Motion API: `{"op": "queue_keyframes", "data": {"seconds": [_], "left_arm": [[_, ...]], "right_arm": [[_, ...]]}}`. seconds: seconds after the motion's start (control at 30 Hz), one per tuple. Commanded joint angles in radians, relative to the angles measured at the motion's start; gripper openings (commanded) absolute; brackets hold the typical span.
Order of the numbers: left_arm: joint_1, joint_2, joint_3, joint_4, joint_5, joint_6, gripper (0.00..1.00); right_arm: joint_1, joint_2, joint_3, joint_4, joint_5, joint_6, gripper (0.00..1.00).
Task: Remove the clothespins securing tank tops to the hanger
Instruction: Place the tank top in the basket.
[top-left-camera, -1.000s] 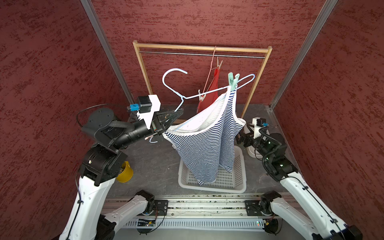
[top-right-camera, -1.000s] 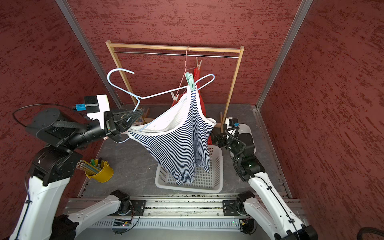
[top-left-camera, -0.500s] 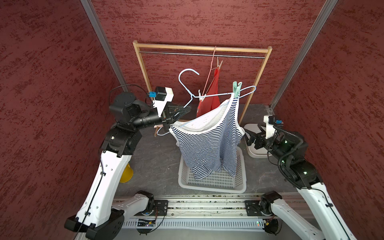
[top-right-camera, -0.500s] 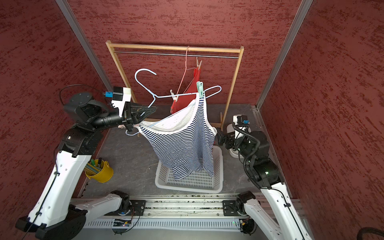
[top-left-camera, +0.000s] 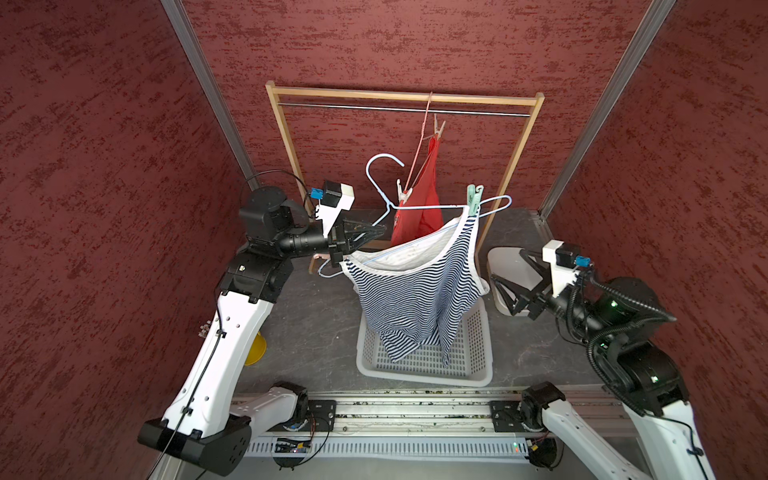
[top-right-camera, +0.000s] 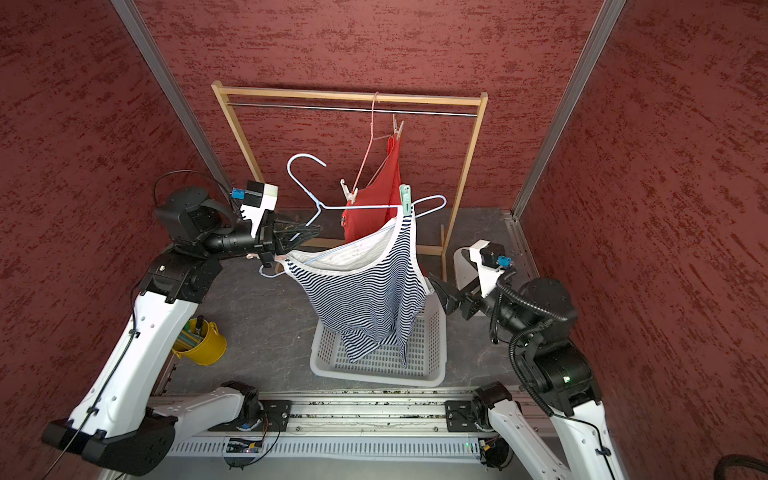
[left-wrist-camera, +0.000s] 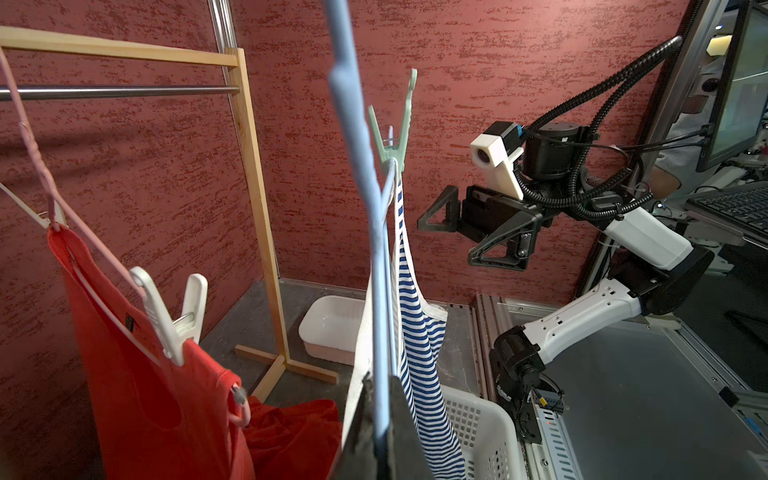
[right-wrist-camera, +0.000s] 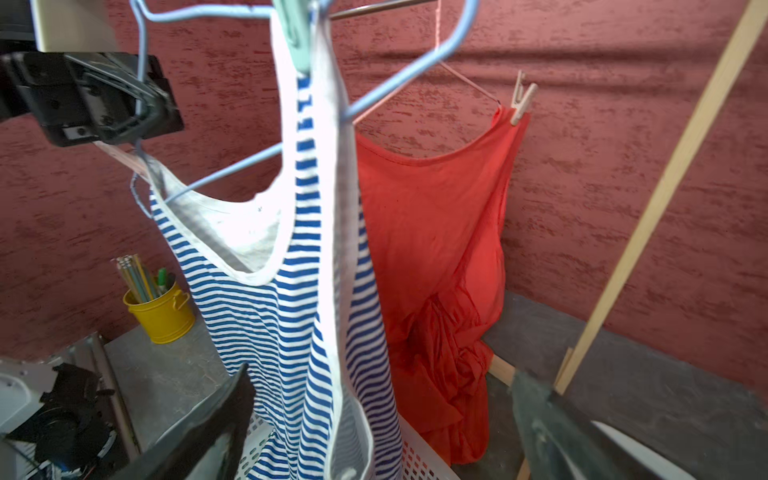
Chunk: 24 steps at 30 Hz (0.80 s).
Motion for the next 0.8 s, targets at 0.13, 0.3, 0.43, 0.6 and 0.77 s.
{"op": "queue_keyframes", "data": {"seconds": [0.13, 0.3, 0.43, 0.6, 0.77], "left_arm": [[-0.061, 0.017, 0.023, -0.145, -0.097, 0.118, 0.00], [-0.139, 0.059, 0.028, -0.219, -0.216, 0.191, 0.00], [-0.142, 0.057, 0.000, -0.241, -0.240, 0.226, 0.00], [-0.141, 0.019, -0.068, -0.206, -0.236, 0.245, 0.00], [-0.133, 0.003, -0.095, -0.198, -0.211, 0.260, 0.00]], "right_arm": [[0.006, 0.057, 0.097, -0.037, -0.118, -0.101, 0.99], [0.005, 0.118, 0.154, 0.007, -0.214, -0.113, 0.95], [0.005, 0.176, 0.196, 0.004, -0.280, -0.140, 0.93], [0.005, 0.269, 0.232, -0.032, -0.325, -0.190, 0.90], [-0.025, 0.342, 0.281, -0.036, -0.422, -0.251, 0.89]]}}
